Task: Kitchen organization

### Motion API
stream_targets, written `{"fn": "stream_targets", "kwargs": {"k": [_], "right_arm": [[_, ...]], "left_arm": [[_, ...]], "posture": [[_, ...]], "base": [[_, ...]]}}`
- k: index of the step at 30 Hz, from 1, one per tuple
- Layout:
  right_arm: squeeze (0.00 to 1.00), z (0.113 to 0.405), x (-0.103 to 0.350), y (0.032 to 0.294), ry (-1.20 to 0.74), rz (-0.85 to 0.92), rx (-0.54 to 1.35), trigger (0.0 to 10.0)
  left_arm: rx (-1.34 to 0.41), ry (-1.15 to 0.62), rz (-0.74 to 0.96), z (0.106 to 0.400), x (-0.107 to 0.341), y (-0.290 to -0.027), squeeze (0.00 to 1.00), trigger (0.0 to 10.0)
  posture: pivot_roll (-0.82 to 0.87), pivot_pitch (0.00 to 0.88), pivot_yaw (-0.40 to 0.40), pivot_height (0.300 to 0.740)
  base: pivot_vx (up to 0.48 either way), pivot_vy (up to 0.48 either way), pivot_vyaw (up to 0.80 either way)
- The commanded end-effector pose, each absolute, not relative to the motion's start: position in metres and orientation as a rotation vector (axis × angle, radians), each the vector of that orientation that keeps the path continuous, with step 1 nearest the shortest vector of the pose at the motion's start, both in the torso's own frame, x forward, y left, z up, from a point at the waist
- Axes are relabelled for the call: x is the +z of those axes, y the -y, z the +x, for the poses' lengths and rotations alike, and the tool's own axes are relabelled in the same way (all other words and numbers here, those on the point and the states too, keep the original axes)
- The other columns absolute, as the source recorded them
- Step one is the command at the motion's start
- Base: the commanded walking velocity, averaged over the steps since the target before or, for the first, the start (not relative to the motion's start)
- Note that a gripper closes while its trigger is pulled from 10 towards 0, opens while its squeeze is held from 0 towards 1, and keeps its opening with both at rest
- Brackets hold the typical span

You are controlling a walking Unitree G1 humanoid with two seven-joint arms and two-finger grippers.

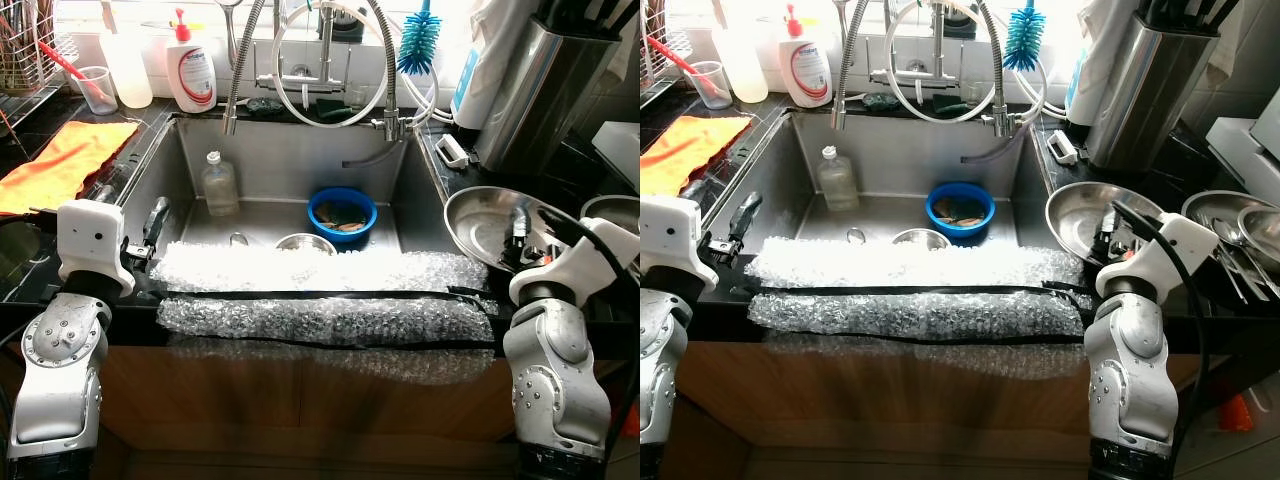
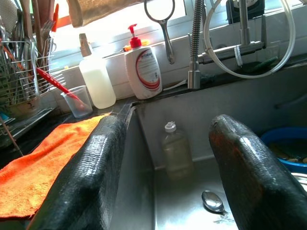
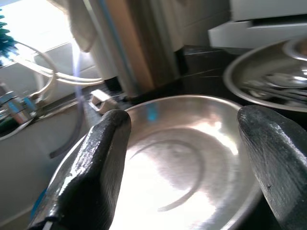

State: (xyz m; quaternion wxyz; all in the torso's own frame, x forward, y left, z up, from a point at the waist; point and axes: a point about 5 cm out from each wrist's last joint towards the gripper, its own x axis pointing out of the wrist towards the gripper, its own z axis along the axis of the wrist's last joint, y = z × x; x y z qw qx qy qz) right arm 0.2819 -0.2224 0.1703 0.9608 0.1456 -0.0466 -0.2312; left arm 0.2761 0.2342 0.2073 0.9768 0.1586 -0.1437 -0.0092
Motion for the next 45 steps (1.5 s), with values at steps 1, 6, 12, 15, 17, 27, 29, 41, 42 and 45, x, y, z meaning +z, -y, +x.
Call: {"fn": "stream_targets", "kwargs": {"k": [1, 6, 12, 15, 17, 27, 29, 41, 42, 45], "right_arm": [[0.0, 0.277, 0.174, 0.226, 0.103, 0.294, -0.501, 10.0], [0.0, 0.273, 0.168, 0.233, 0.083, 0.353, -0.583, 10.0], [0.0, 0.275, 0.165, 0.236, 0.059, 0.4, -0.606, 10.0], [0.0, 0.277, 0.163, 0.235, 0.041, 0.433, -0.609, 10.0], [0.0, 0.278, 0.161, 0.234, 0.032, 0.439, -0.608, 10.0], [0.0, 0.282, 0.161, 0.237, 0.012, 0.479, -0.624, 10.0], [0.0, 0.282, 0.162, 0.237, 0.012, 0.481, -0.626, 10.0], [0.0, 0.284, 0.159, 0.241, -0.006, 0.551, -0.677, 10.0], [0.0, 0.285, 0.158, 0.241, -0.012, 0.554, -0.676, 10.0], [0.0, 0.287, 0.157, 0.241, -0.027, 0.569, -0.677, 10.0]], "left_arm": [[-0.026, 0.298, 0.33, 0.279, 0.21, -0.231, 0.0, 10.0], [-0.024, 0.297, 0.327, 0.279, 0.208, -0.231, 0.0, 10.0], [-0.022, 0.295, 0.334, 0.281, 0.208, -0.231, 0.0, 10.0], [-0.018, 0.295, 0.341, 0.28, 0.209, -0.233, 0.0, 10.0], [-0.014, 0.295, 0.345, 0.28, 0.21, -0.234, 0.0, 10.0], [-0.009, 0.302, 0.351, 0.282, 0.211, -0.233, 0.0, 10.0], [-0.009, 0.303, 0.351, 0.283, 0.211, -0.232, 0.0, 10.0], [-0.013, 0.308, 0.352, 0.285, 0.212, -0.23, 0.0, 10.0], [-0.013, 0.309, 0.352, 0.285, 0.213, -0.23, 0.0, 10.0], [-0.014, 0.312, 0.351, 0.286, 0.213, -0.23, 0.0, 10.0]], "posture": [[-0.03, 0.0, -0.056, 0.74], [-0.02, 0.0, -0.058, 0.74], [-0.02, 0.0, -0.063, 0.74], [-0.02, 0.0, -0.07, 0.74], [-0.01, 0.0, -0.072, 0.74], [-0.01, 0.003, -0.083, 0.74], [-0.02, 0.01, -0.085, 0.74], [-0.02, 0.024, -0.085, 0.74], [-0.02, 0.024, -0.085, 0.74], [-0.02, 0.026, -0.084, 0.74]], "base": [[0.0, 0.0, 0.0], [0.0, 0.0, 0.0], [0.0, 0.0, 0.0], [0.0, 0.0, 0.0], [0.0, 0.0, 0.0], [0.0, 0.0, 0.0], [0.0, 0.0, 0.0], [0.0, 0.0, 0.0], [0.0, 0.0, 0.0], [0.0, 0.0, 0.0]]}}
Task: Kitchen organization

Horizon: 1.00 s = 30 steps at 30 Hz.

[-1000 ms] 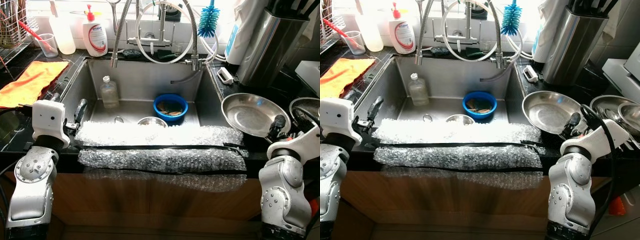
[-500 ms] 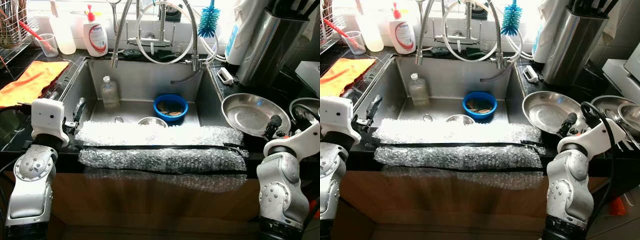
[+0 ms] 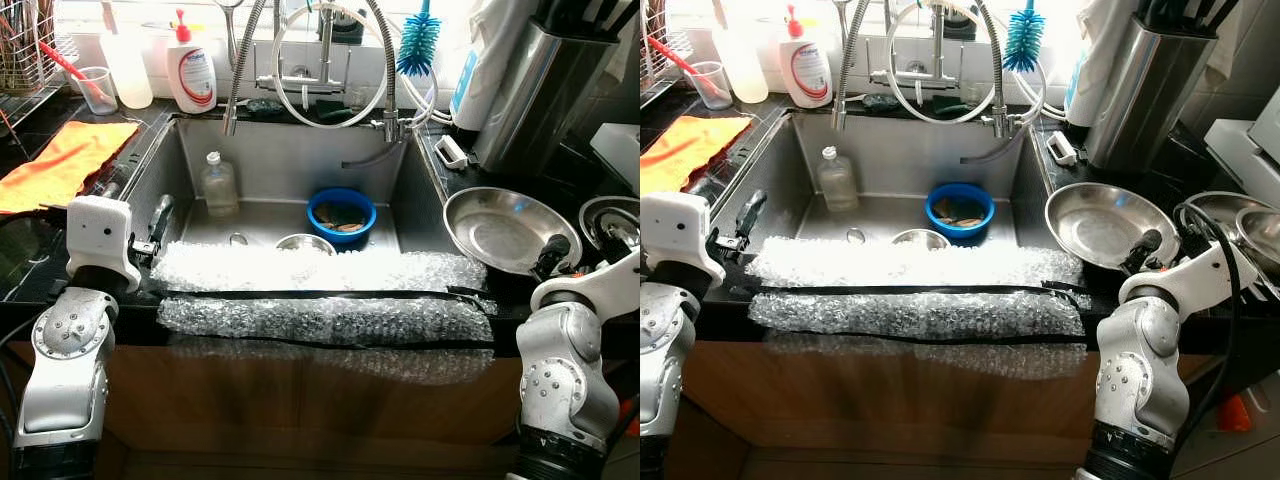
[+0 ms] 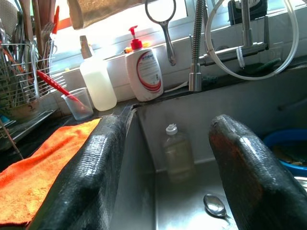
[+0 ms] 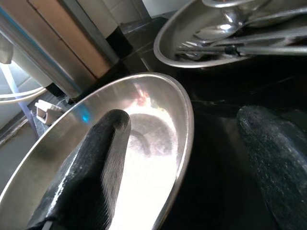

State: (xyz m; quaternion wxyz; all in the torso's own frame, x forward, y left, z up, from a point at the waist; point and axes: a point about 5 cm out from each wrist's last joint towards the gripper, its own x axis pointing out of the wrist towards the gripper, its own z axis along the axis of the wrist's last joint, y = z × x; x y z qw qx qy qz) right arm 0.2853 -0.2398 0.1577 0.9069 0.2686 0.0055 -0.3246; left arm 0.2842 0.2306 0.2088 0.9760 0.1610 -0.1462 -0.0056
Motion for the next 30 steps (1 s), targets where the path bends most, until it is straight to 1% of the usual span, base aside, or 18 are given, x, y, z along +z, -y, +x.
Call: {"fn": "stream_targets", "kwargs": {"k": [1, 14, 15, 16, 19, 20, 21, 22, 24, 25, 26, 30], "right_arm": [[0.0, 0.287, 0.157, 0.241, -0.031, 0.578, -0.676, 10.0], [0.0, 0.294, 0.155, 0.238, -0.064, 0.598, -0.666, 10.0], [0.0, 0.295, 0.155, 0.238, -0.07, 0.596, -0.664, 3.2], [0.0, 0.296, 0.155, 0.238, -0.069, 0.601, -0.659, 0.0], [0.0, 0.298, 0.155, 0.238, -0.069, 0.611, -0.655, 0.0], [0.0, 0.298, 0.155, 0.238, -0.071, 0.62, -0.657, 1.2], [0.0, 0.298, 0.155, 0.237, -0.074, 0.627, -0.66, 1.9], [0.0, 0.298, 0.154, 0.237, -0.078, 0.629, -0.661, 4.0], [0.0, 0.299, 0.153, 0.237, -0.087, 0.628, -0.657, 4.0], [0.0, 0.299, 0.153, 0.236, -0.09, 0.629, -0.656, 8.2], [0.0, 0.3, 0.151, 0.235, -0.104, 0.633, -0.649, 10.0], [0.0, 0.301, 0.149, 0.237, -0.116, 0.639, -0.66, 10.0]], "left_arm": [[-0.015, 0.312, 0.353, 0.286, 0.213, -0.23, 0.0, 10.0], [-0.015, 0.318, 0.354, 0.287, 0.214, -0.229, 0.0, 10.0], [-0.015, 0.319, 0.355, 0.287, 0.214, -0.229, 0.0, 10.0], [-0.015, 0.319, 0.355, 0.287, 0.214, -0.229, 0.0, 10.0], [-0.019, 0.32, 0.36, 0.288, 0.215, -0.228, 0.0, 10.0], [-0.02, 0.319, 0.359, 0.288, 0.214, -0.228, 0.0, 10.0], [-0.021, 0.319, 0.358, 0.288, 0.214, -0.227, 0.0, 10.0], [-0.022, 0.318, 0.357, 0.287, 0.214, -0.227, 0.0, 10.0], [-0.022, 0.318, 0.355, 0.288, 0.214, -0.227, 0.0, 10.0], [-0.022, 0.318, 0.355, 0.288, 0.214, -0.227, 0.0, 10.0], [-0.022, 0.318, 0.354, 0.288, 0.214, -0.227, 0.0, 10.0], [-0.026, 0.319, 0.357, 0.288, 0.214, -0.226, 0.0, 10.0]], "posture": [[-0.02, 0.027, -0.084, 0.74], [-0.02, 0.033, -0.084, 0.74], [-0.02, 0.034, -0.085, 0.74], [-0.02, 0.035, -0.085, 0.74], [-0.01, 0.036, -0.085, 0.74], [-0.02, 0.036, -0.085, 0.74], [-0.01, 0.036, -0.085, 0.74], [-0.01, 0.036, -0.085, 0.74], [-0.01, 0.037, -0.086, 0.74], [-0.01, 0.037, -0.086, 0.74], [-0.01, 0.037, -0.086, 0.74], [-0.01, 0.04, -0.085, 0.74]], "base": [[0.0, 0.0, 0.0], [0.0, 0.0, 0.0], [0.0, 0.0, 0.0], [0.0, 0.0, 0.0], [0.0, 0.0, 0.0], [0.0, 0.0, 0.0], [0.0, 0.0, 0.0], [0.0, 0.0, 0.0], [0.0, 0.0, 0.0], [0.0, 0.0, 0.0], [0.0, 0.0, 0.0], [0.0, 0.0, 0.0]]}}
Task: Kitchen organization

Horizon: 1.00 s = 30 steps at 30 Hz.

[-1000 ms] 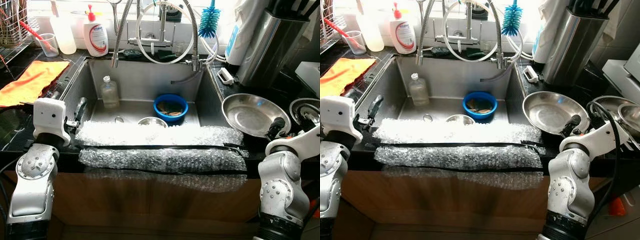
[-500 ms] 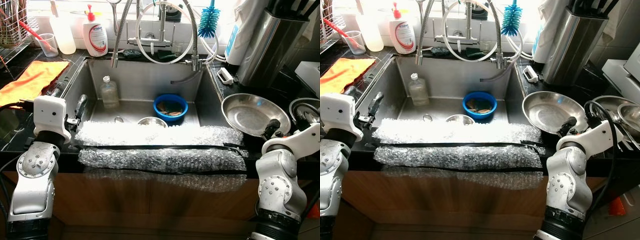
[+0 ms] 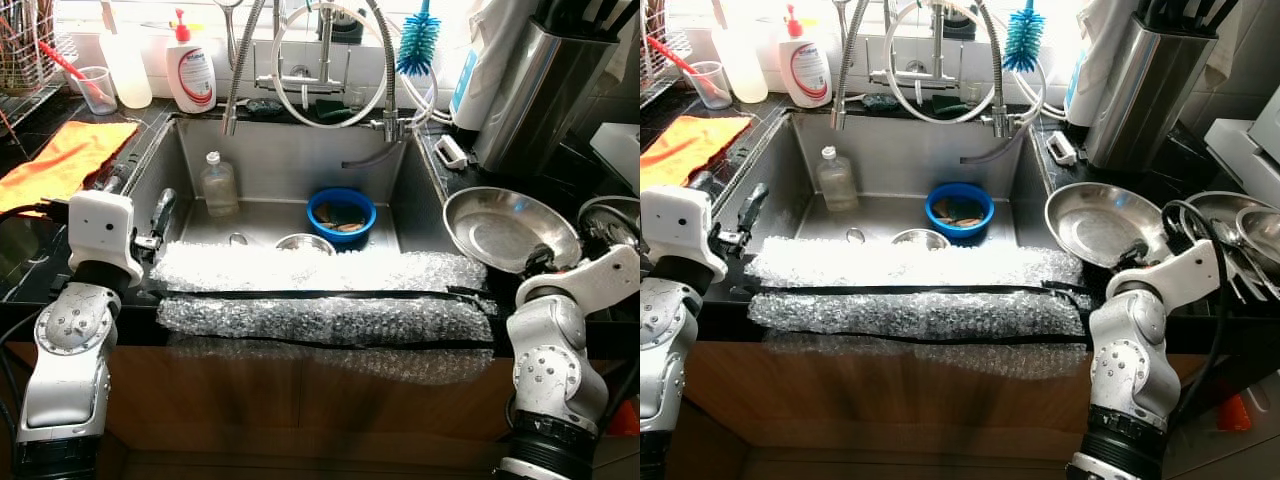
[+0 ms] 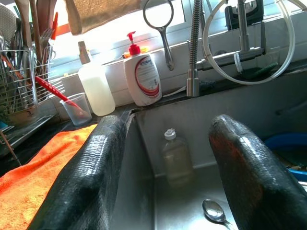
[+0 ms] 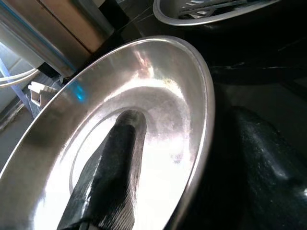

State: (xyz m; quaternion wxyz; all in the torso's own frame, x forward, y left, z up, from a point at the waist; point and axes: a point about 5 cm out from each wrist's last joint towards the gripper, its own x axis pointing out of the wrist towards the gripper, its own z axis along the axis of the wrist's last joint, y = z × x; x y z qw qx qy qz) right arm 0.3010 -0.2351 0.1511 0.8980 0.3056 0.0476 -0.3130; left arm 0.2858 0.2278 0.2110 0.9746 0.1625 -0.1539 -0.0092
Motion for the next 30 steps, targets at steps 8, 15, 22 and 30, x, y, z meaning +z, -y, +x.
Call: {"fn": "stream_targets", "kwargs": {"k": [8, 15, 22, 30], "right_arm": [[0.0, 0.303, 0.15, 0.236, -0.114, 0.656, -0.653, 0.0], [0.0, 0.305, 0.151, 0.235, -0.105, 0.669, -0.645, 0.0], [0.0, 0.306, 0.153, 0.234, -0.093, 0.679, -0.64, 0.0], [0.0, 0.306, 0.16, 0.233, -0.008, 0.733, -0.613, 0.0]], "left_arm": [[-0.027, 0.322, 0.36, 0.288, 0.215, -0.226, 0.0, 10.0], [-0.03, 0.325, 0.356, 0.288, 0.215, -0.224, 0.0, 10.0], [-0.03, 0.338, 0.351, 0.29, 0.218, -0.222, 0.0, 10.0], [-0.034, 0.341, 0.362, 0.289, 0.219, -0.221, 0.0, 10.0]], "posture": [[-0.01, 0.04, -0.084, 0.74], [-0.01, 0.04, -0.085, 0.74], [-0.01, 0.039, -0.087, 0.74], [-0.01, 0.041, -0.087, 0.74]], "base": [[0.0, 0.0, 0.0], [0.0, 0.0, 0.0], [0.0, 0.0, 0.0], [0.0, 0.0, 0.0]]}}
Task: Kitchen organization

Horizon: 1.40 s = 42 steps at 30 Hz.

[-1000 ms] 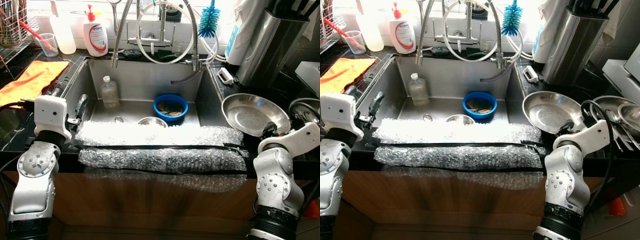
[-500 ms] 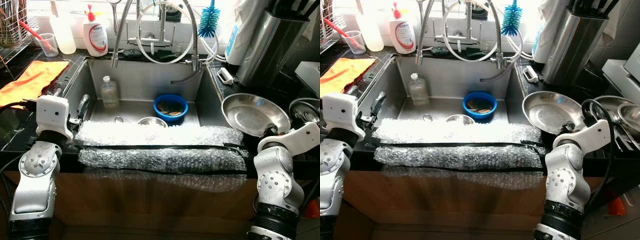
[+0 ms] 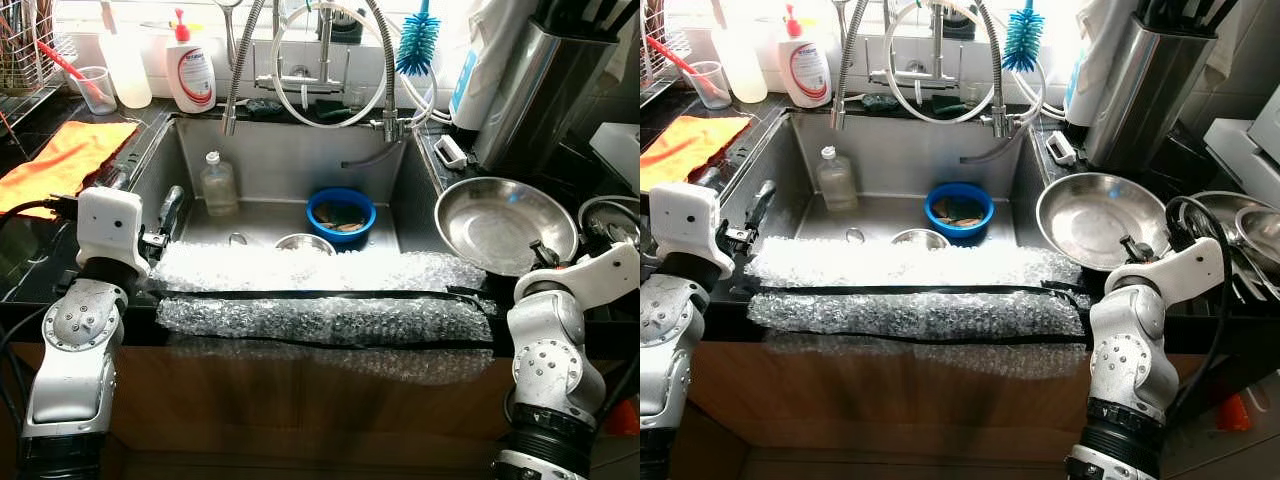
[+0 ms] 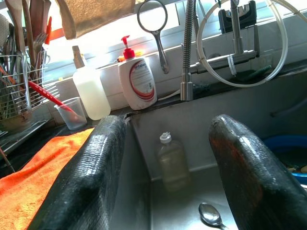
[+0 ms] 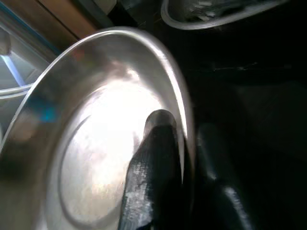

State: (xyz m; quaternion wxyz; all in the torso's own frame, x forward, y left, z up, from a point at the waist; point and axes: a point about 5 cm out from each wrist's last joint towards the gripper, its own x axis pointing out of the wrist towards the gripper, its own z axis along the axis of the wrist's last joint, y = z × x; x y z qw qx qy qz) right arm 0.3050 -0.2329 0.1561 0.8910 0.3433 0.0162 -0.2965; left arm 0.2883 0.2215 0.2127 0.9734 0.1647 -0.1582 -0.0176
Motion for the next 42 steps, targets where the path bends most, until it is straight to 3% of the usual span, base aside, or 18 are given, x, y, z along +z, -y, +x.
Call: {"fn": "stream_targets", "kwargs": {"k": [1, 7, 8, 10, 17, 20, 23, 30, 42], "right_arm": [[0.0, 0.306, 0.162, 0.234, 0.012, 0.745, -0.614, 0.0], [0.0, 0.309, 0.179, 0.235, 0.146, 0.785, -0.591, 0.0], [0.0, 0.31, 0.181, 0.235, 0.16, 0.79, -0.584, 0.8], [0.0, 0.31, 0.187, 0.234, 0.194, 0.774, -0.571, 10.0], [0.0, 0.32, 0.199, 0.216, 0.257, 0.714, -0.438, 10.0], [0.0, 0.329, 0.208, 0.188, 0.289, 0.684, -0.183, 10.0], [0.0, 0.331, 0.213, 0.169, 0.32, 0.645, -0.062, 10.0], [0.0, 0.336, 0.211, 0.145, 0.296, 0.63, 0.071, 10.0], [0.0, 0.336, 0.213, 0.118, 0.306, 0.59, 0.179, 10.0]], "left_arm": [[-0.032, 0.342, 0.362, 0.29, 0.219, -0.221, 0.0, 10.0], [-0.03, 0.358, 0.36, 0.29, 0.221, -0.218, 0.0, 10.0], [-0.028, 0.36, 0.36, 0.29, 0.221, -0.218, 0.0, 10.0], [-0.021, 0.37, 0.358, 0.291, 0.223, -0.218, 0.0, 10.0], [-0.006, 0.393, 0.329, 0.293, 0.227, -0.214, 0.0, 10.0], [-0.009, 0.388, 0.244, 0.296, 0.228, -0.211, 0.0, 10.0], [-0.012, 0.402, 0.176, 0.298, 0.232, -0.206, 0.0, 10.0], [-0.051, 0.418, -0.067, 0.306, 0.237, -0.19, 0.0, 10.0], [-0.234, 0.427, -0.194, 0.326, 0.247, -0.147, 0.0, 10.0]], "posture": [[-0.01, 0.039, -0.087, 0.74], [-0.01, 0.038, -0.085, 0.74], [-0.01, 0.038, -0.085, 0.74], [-0.01, 0.036, -0.086, 0.74], [0.0, 0.036, -0.087, 0.74], [0.0, 0.041, -0.085, 0.74], [0.0, 0.045, -0.087, 0.74], [0.01, 0.066, -0.091, 0.74], [0.0, 0.066, -0.074, 0.74]], "base": [[0.0, 0.0, 0.0], [0.0, 0.0, 0.0], [0.0, 0.0, 0.0], [0.0, 0.0, 0.0], [0.0, 0.0, 0.0], [0.0, 0.0, 0.0], [0.0, 0.0, 0.0], [0.0, 0.0, 0.0], [0.0, 0.0, 0.0]]}}
